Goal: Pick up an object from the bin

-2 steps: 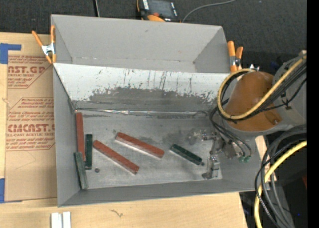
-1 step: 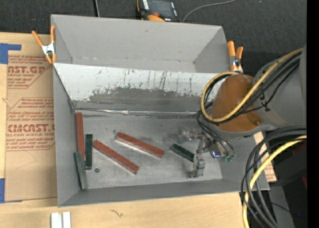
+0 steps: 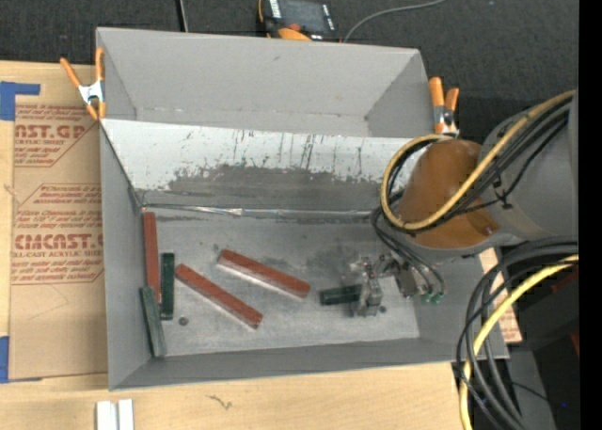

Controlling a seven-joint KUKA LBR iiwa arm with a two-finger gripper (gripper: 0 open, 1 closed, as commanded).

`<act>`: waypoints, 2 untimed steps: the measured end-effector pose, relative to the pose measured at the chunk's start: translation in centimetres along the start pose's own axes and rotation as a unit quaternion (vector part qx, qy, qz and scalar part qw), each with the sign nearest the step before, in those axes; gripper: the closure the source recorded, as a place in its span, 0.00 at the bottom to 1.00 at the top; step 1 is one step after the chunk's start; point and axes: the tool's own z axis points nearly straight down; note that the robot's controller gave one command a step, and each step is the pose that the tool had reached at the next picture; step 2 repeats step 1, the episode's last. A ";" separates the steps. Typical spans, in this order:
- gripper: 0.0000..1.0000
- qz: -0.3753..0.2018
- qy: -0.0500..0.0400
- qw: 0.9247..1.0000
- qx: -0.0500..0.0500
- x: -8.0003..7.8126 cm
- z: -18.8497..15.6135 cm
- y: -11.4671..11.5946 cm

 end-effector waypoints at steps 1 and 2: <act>1.00 -0.171 -0.004 0.985 0.002 0.5 -18.0 -3.5; 1.00 -0.171 -0.004 0.985 0.002 0.5 -18.0 -3.5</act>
Offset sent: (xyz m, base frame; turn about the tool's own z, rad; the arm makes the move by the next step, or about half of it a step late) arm -0.0030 -0.0352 0.1771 -0.3444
